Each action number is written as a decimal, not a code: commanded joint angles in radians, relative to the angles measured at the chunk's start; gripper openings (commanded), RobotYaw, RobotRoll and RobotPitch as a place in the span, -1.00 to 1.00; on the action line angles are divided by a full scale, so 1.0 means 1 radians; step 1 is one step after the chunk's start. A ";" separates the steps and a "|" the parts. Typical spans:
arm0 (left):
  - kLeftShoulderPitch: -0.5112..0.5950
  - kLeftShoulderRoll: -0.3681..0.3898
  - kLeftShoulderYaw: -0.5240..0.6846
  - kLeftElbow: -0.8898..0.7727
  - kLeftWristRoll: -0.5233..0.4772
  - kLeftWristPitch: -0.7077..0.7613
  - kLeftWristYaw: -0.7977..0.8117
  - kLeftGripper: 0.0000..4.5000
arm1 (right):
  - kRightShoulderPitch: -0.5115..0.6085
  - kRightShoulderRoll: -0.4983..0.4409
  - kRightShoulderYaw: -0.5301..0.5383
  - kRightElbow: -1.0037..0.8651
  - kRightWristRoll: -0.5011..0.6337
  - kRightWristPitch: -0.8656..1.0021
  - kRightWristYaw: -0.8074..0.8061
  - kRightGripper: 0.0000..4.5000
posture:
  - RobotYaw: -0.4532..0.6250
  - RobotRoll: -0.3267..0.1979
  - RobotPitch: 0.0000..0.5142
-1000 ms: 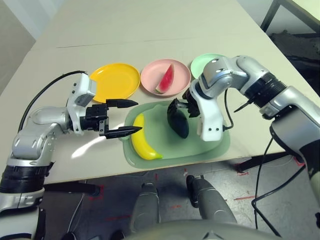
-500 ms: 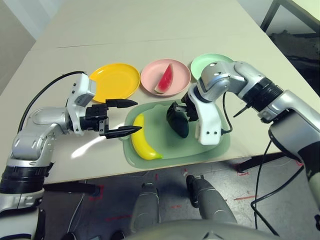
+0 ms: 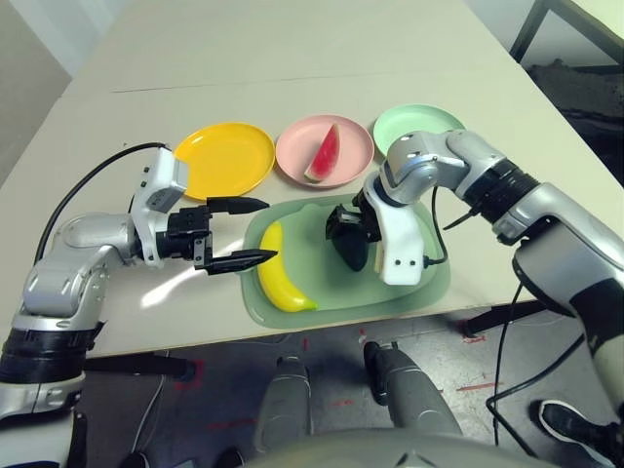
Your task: Place the fruits into color-matched plates.
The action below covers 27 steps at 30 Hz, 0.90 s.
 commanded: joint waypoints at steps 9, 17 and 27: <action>-0.005 0.002 0.002 0.007 0.006 -0.006 -0.006 1.00 | 0.004 -0.012 -0.010 -0.002 0.074 0.047 0.066 0.34 | -0.14 0.25 -0.17; -0.024 -0.012 0.007 0.005 -0.011 0.013 0.013 1.00 | -0.122 -0.050 -0.076 0.122 0.144 0.065 0.129 0.34 | -0.16 0.25 -0.20; -0.106 -0.080 -0.009 0.040 0.031 -0.005 0.124 1.00 | -0.271 -0.045 -0.104 0.492 -0.099 0.220 -0.172 0.34 | -0.19 0.25 -0.22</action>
